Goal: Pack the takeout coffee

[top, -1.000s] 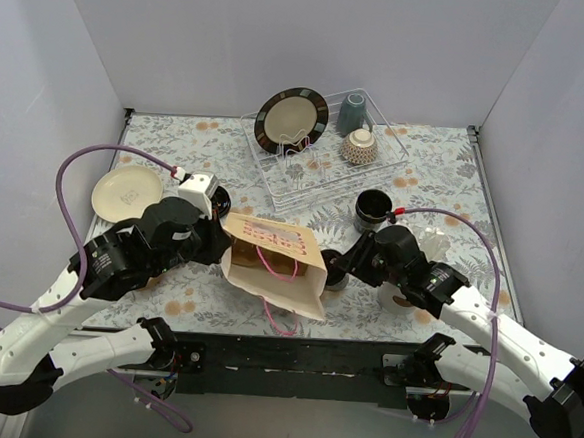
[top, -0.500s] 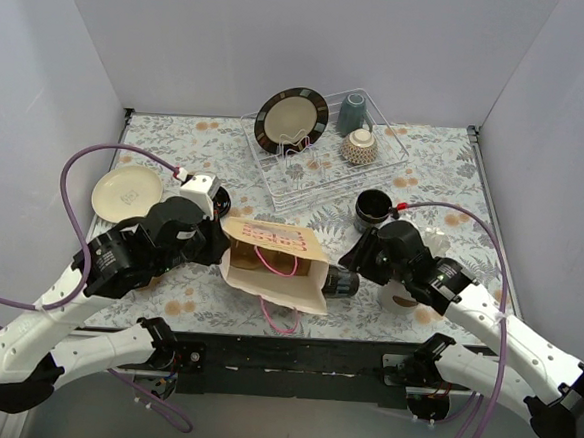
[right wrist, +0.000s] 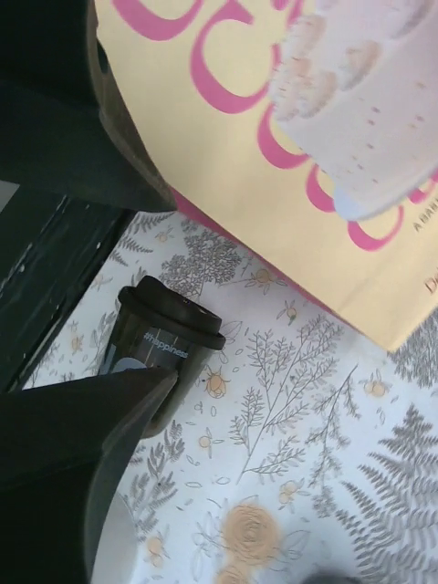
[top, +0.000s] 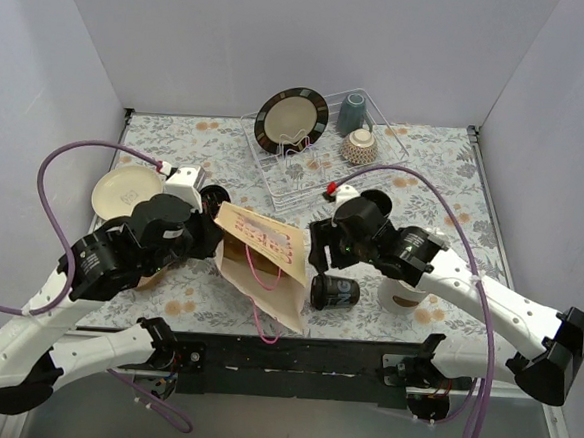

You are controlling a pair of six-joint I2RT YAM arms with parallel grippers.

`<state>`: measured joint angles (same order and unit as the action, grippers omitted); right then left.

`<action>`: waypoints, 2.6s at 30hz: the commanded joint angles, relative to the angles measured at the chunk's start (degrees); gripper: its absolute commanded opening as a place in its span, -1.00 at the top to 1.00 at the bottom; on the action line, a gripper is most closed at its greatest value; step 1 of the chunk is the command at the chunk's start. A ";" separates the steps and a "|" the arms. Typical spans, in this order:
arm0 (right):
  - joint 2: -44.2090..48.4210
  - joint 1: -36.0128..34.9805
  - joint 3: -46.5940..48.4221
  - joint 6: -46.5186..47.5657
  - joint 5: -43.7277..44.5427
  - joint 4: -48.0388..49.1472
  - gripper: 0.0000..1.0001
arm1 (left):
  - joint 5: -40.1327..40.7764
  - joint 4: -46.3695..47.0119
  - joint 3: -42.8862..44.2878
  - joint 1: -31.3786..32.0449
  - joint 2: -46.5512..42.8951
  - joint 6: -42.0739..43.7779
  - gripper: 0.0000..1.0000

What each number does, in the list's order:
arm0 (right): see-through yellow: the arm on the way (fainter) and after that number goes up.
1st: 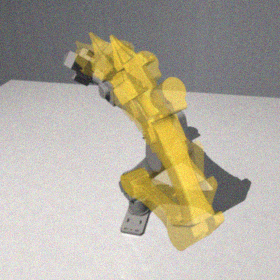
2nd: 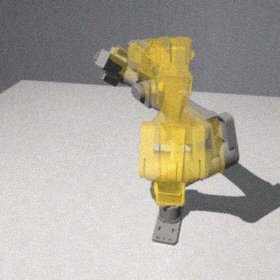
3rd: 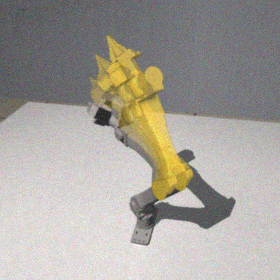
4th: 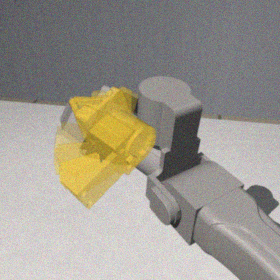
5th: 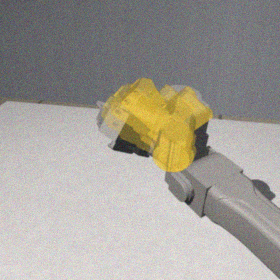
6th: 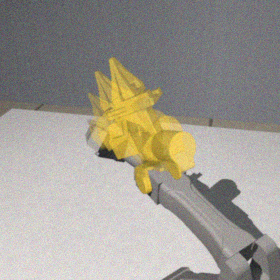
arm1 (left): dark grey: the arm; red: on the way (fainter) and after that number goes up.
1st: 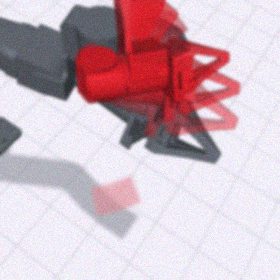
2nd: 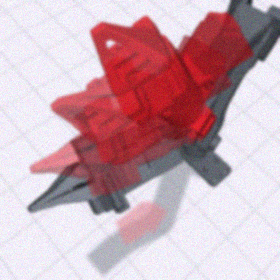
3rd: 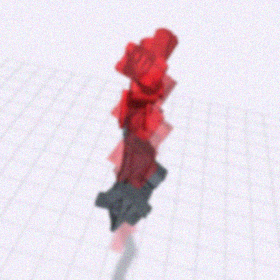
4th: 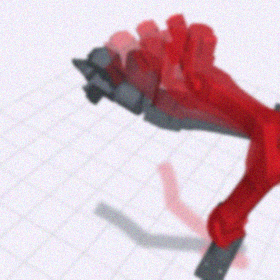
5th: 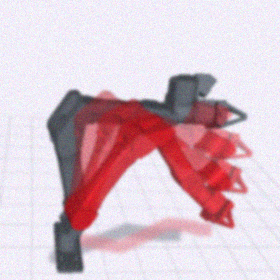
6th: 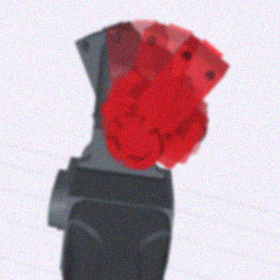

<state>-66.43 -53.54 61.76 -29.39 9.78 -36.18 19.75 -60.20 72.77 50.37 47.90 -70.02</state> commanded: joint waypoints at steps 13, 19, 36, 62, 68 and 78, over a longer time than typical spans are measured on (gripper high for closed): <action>-17.05 -6.74 16.65 9.90 -3.19 -26.31 -0.45 | -7.00 -1.32 3.34 -0.27 -8.70 1.99 1.00; -19.69 -8.86 18.48 2.15 1.11 -24.37 -0.31 | -7.80 -2.28 3.95 -0.27 -10.37 2.87 1.00; -31.21 -8.51 22.18 -5.24 7.62 -27.01 -0.43 | -8.41 -4.30 4.57 -0.27 -10.55 3.92 1.00; -32.27 -8.34 15.94 -8.23 8.68 -22.27 0.17 | -7.97 -5.19 5.11 -0.18 -10.72 5.86 1.00; -28.58 -8.25 17.17 -8.06 8.33 -22.44 0.35 | -9.38 -3.52 1.59 -0.18 -12.21 4.10 1.00; -18.14 -8.69 12.35 -4.64 6.13 -25.17 -0.46 | -9.64 -1.67 0.35 -0.18 -12.39 5.15 1.00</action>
<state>-93.17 -61.91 78.96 -36.75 17.23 -60.97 11.07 -64.27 73.47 50.37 36.05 -65.58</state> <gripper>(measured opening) 0.669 0.009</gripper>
